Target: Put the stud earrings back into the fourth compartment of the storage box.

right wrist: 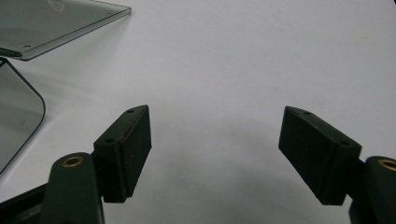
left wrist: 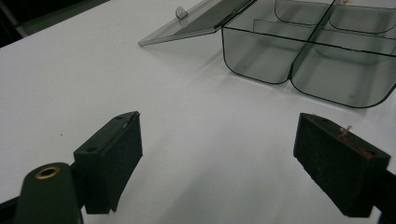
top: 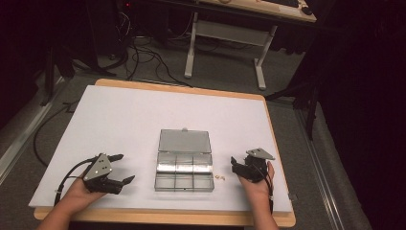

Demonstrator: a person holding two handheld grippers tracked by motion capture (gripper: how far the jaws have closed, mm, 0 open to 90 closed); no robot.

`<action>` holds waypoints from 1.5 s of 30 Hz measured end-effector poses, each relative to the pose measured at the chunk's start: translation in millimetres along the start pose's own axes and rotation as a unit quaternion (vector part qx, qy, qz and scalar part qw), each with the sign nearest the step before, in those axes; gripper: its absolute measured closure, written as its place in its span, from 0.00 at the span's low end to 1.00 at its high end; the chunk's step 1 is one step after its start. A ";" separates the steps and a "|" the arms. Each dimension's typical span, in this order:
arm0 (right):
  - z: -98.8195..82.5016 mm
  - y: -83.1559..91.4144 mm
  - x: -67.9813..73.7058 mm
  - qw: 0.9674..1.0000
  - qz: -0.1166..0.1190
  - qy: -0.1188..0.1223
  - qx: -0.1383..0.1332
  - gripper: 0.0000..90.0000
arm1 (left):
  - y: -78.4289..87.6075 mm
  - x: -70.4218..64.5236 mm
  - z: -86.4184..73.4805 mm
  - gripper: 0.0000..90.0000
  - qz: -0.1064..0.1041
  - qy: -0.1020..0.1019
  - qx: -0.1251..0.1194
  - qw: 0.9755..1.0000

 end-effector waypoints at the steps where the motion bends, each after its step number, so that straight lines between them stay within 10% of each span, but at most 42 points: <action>1: 0.1 0.5 -0.9 1.000 0.003 0.001 0.001 0.29 | -0.2 0.0 0.0 0.18 0.000 0.001 0.001 1.000; 31: -5.8 30.5 10.6 0.998 0.067 0.006 0.007 0.53 | -0.3 2.5 -0.6 0.18 -0.008 0.014 -0.001 1.000; 45: -16.3 38.4 46.6 0.992 0.102 0.068 0.039 1.00 | 4.0 17.2 -1.2 0.18 0.031 0.066 -0.017 0.997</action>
Point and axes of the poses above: each handheld gripper's, and its own axes: y roughly backward along the jaws, z roughly out of its top, x roughly to its left, the point moved 3 cm from there along -y, roughly forward along the jaws, and after that the axes turned 12 degrees about -y, right-handed, at the moved point
